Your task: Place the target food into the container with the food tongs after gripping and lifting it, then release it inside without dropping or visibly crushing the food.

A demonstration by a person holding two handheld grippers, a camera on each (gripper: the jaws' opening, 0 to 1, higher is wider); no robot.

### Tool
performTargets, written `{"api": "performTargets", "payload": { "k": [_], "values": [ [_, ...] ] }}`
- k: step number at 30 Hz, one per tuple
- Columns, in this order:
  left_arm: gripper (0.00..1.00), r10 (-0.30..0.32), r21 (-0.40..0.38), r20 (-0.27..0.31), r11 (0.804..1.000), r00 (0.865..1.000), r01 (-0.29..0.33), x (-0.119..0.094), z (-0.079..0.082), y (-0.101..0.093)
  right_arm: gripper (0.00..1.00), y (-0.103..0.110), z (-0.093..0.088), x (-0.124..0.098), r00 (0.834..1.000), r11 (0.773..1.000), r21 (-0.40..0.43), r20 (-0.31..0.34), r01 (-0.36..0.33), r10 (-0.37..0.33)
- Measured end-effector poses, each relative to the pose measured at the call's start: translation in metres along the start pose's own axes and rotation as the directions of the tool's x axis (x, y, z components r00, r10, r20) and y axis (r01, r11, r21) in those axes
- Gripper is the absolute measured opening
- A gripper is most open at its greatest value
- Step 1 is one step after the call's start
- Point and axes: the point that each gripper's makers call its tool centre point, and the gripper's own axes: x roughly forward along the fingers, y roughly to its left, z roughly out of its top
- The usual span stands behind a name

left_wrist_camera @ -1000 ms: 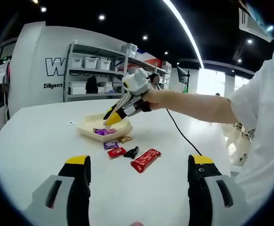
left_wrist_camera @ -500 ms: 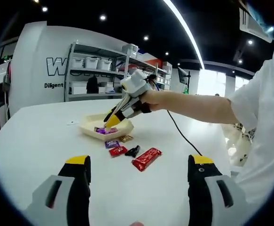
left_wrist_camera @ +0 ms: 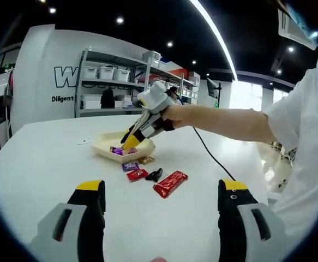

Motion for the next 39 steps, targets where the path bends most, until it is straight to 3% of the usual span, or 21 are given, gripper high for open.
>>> {"api": "performTargets", "payload": {
  "k": [19, 33, 39],
  "values": [
    [0.83, 0.005, 0.004, -0.008, 1.0, 1.0, -0.005, 0.001, 0.001, 0.002, 0.2, -0.025, -0.01, -0.011, 0.999, 0.998, -0.062, -0.041, -0.013, 0.011],
    [0.83, 0.009, 0.004, -0.015, 1.0, 1.0, -0.009, 0.002, 0.0, 0.002, 0.2, -0.051, -0.013, -0.015, 0.996, 0.98, -0.198, -0.087, -0.033, 0.016],
    [0.82, 0.013, 0.002, -0.022, 1.0, 1.0, -0.013, 0.002, -0.002, 0.003, 0.2, -0.057, -0.011, -0.012, 0.994, 0.96, -0.276, -0.105, -0.054, 0.026]
  ]
}}
